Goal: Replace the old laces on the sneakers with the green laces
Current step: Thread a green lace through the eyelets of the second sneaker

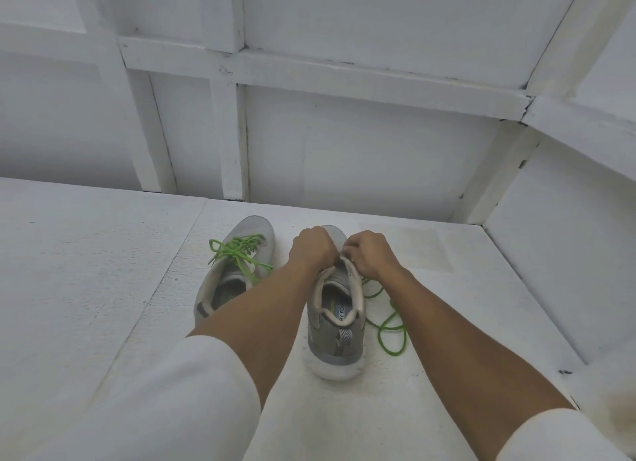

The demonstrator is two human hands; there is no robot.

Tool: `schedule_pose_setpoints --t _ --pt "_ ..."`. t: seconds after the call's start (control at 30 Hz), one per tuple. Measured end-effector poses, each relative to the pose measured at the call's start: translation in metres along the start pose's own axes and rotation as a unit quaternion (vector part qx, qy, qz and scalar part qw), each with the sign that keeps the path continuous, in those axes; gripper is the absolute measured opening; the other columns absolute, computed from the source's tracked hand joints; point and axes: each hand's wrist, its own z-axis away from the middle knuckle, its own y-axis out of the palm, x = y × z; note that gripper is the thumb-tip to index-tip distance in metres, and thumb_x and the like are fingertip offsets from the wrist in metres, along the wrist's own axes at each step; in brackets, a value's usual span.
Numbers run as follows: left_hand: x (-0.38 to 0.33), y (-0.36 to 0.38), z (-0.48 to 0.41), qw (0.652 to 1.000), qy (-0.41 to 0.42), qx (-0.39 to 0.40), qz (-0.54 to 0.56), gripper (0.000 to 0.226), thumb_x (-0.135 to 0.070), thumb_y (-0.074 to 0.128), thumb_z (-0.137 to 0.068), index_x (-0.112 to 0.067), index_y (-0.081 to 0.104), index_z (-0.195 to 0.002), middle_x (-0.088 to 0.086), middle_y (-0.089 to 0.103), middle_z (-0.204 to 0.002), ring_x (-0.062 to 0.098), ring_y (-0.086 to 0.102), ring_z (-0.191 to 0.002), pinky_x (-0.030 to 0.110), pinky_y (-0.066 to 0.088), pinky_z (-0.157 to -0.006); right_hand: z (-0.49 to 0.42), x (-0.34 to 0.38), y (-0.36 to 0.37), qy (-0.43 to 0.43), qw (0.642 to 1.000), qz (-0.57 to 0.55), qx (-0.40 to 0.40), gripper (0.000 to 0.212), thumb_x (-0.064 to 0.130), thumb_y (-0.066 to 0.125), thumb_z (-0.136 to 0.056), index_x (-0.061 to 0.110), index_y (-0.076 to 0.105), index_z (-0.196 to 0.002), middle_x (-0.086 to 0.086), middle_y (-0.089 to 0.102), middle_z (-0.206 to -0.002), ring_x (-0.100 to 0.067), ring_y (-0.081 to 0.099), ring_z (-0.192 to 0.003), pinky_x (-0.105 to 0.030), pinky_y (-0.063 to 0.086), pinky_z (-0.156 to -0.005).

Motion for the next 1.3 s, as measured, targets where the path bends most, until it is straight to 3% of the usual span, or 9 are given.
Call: schedule_pose_setpoints --t 0.13,0.3,0.4,0.53,0.67,0.83,1.13,1.23,1.3 --pt "-0.005 -0.007 0.007 1.0 0.011 0.013 0.005 0.024 -0.016 0.058 -0.078 0.003 0.066 -0.089 0.024 0.066 -0.101 0.038 0.061 -0.101 0.04 0.052 -0.077 0.0 0.002 -0.002 0.005 1.0 0.02 0.014 0.02 0.008 0.055 -0.093 0.008 0.073 -0.102 -0.01 0.07 -0.109 -0.023 0.062 -0.091 -0.024 0.045 -0.075" --pt "-0.003 -0.048 0.002 0.992 -0.025 -0.001 0.125 0.021 -0.014 0.053 -0.093 0.001 0.063 -0.103 0.017 0.065 -0.108 0.033 0.064 -0.096 0.028 0.053 -0.067 0.003 0.004 -0.007 0.022 0.999 0.029 0.02 0.031 -0.001 0.049 -0.09 0.011 0.074 -0.105 -0.011 0.067 -0.113 -0.027 0.063 -0.1 -0.024 0.046 -0.077" --pt "-0.009 -0.078 -0.002 0.981 -0.04 -0.024 0.189 0.016 -0.015 0.054 -0.094 -0.01 0.056 -0.079 0.012 0.06 -0.093 0.028 0.058 -0.085 0.036 0.057 -0.07 0.003 0.002 -0.01 0.032 0.999 0.016 0.027 0.038 -0.005 0.047 -0.085 0.014 0.075 -0.103 -0.009 0.069 -0.112 -0.024 0.063 -0.099 -0.023 0.047 -0.077" --pt "-0.02 -0.088 0.004 0.986 0.04 -0.029 0.161 0.021 -0.02 0.068 -0.088 -0.002 0.074 -0.099 0.01 0.07 -0.097 0.024 0.06 -0.084 0.028 0.05 -0.074 0.0 0.002 -0.02 0.013 0.998 0.006 0.056 0.032 0.002 0.05 -0.088 0.018 0.074 -0.103 -0.007 0.068 -0.115 -0.023 0.062 -0.105 -0.026 0.048 -0.085" --pt "-0.024 -0.073 0.01 0.99 0.07 -0.009 0.123 0.021 -0.024 0.075 -0.084 -0.009 0.076 -0.097 0.005 0.071 -0.095 0.015 0.059 -0.085 0.023 0.044 -0.073 -0.004 0.011 -0.028 -0.027 0.989 -0.137 0.043 0.019 0.02 0.062 -0.089 0.021 0.071 -0.106 -0.006 0.071 -0.104 -0.023 0.065 -0.096 -0.038 0.052 -0.089" --pt "-0.021 -0.072 0.013 0.985 0.049 -0.006 0.163 0.02 -0.025 0.077 -0.082 -0.009 0.076 -0.094 0.003 0.066 -0.081 0.015 0.057 -0.078 0.025 0.047 -0.068 -0.002 0.016 -0.022 -0.022 0.975 -0.22 0.022 0.012 0.015 0.064 -0.09 0.012 0.072 -0.098 -0.007 0.073 -0.095 -0.02 0.066 -0.091 -0.031 0.05 -0.08" --pt "-0.015 -0.06 0.02 0.996 -0.054 0.077 -0.006 0.027 -0.03 0.07 -0.082 -0.008 0.055 -0.075 0.007 0.061 -0.073 0.023 0.059 -0.065 0.028 0.054 -0.063 -0.009 0.019 -0.003 -0.004 0.998 -0.066 0.008 0.004 0.017 0.067 -0.085 0.017 0.069 -0.089 -0.002 0.069 -0.096 -0.017 0.058 -0.088 -0.023 0.038 -0.071" --pt "-0.014 -0.059 0.018 0.995 -0.06 0.08 -0.01 0.017 -0.022 0.068 -0.081 -0.009 0.058 -0.076 0.006 0.065 -0.072 0.022 0.063 -0.066 0.024 0.05 -0.057 -0.009 0.021 -0.002 -0.019 0.999 -0.038 0.023 0.005 0.016 0.067 -0.084 0.017 0.072 -0.083 -0.001 0.071 -0.095 -0.015 0.059 -0.089 -0.022 0.039 -0.073" --pt "-0.011 -0.059 0.014 0.992 -0.086 0.093 0.021 0.013 -0.014 0.062 -0.084 -0.008 0.058 -0.072 0.009 0.065 -0.072 0.024 0.063 -0.069 0.028 0.053 -0.065 -0.007 0.021 -0.003 -0.017 0.999 -0.033 0.028 0.007 0.016 0.068 -0.083 0.016 0.075 -0.083 -0.001 0.071 -0.094 -0.013 0.058 -0.088 -0.022 0.039 -0.073"
